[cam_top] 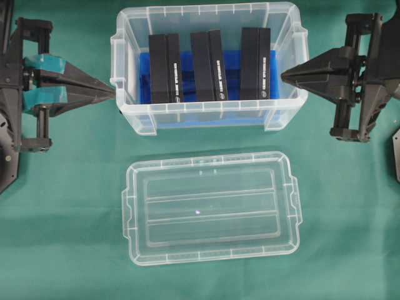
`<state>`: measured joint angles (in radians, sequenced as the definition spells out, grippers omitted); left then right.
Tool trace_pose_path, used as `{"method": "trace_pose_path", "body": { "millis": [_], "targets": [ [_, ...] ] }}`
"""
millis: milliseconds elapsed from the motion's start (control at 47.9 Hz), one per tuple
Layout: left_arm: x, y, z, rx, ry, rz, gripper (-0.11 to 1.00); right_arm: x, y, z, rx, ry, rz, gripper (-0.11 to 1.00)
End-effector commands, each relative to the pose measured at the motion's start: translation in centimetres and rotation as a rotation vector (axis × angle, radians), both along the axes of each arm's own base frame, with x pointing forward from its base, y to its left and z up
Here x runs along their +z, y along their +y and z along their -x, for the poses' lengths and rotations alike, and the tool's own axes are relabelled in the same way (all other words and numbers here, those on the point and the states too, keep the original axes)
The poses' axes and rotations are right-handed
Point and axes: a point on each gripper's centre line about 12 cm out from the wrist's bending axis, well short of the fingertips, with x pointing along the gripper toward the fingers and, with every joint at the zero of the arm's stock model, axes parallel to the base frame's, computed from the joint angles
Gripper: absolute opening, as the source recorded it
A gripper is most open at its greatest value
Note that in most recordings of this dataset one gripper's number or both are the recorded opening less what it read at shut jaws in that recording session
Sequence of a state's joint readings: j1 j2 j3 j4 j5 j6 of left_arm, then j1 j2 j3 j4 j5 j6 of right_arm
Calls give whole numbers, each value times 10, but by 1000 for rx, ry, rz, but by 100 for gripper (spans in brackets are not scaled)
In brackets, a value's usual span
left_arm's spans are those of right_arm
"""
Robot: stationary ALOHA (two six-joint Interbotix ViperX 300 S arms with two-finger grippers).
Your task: Clamp the lid of the box with both arms, then lift and open it.
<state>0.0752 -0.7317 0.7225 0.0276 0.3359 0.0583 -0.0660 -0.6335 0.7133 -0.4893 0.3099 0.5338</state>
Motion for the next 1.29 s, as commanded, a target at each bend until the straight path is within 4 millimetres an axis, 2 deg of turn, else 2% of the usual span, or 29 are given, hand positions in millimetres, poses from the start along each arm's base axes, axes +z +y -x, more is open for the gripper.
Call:
{"method": "trace_pose_path", "body": {
  "millis": [0, 167, 376, 689, 939, 1273],
  "targets": [
    [5, -1, -1, -3, -11, 1, 1, 5, 0, 0, -1, -13, -1, 0],
    [1, -1, -1, -3, -2, 1, 1, -2, 0, 1, -1, 3, -3, 0],
    [-15, -1, 1, -3, 32, 5, 1, -20, 3, 7, 10, 30, -16, 0],
    [-31, -3, 8, -7, 59, 7, 1, -25, 4, 14, 11, 33, -18, 0],
    [-33, -2, 8, -7, 29, 5, 1, -32, 4, 16, 14, 49, -18, 0],
    [-33, -2, 8, -7, 27, 5, 1, -33, 4, 16, 13, 52, -18, 0]
  ]
}}
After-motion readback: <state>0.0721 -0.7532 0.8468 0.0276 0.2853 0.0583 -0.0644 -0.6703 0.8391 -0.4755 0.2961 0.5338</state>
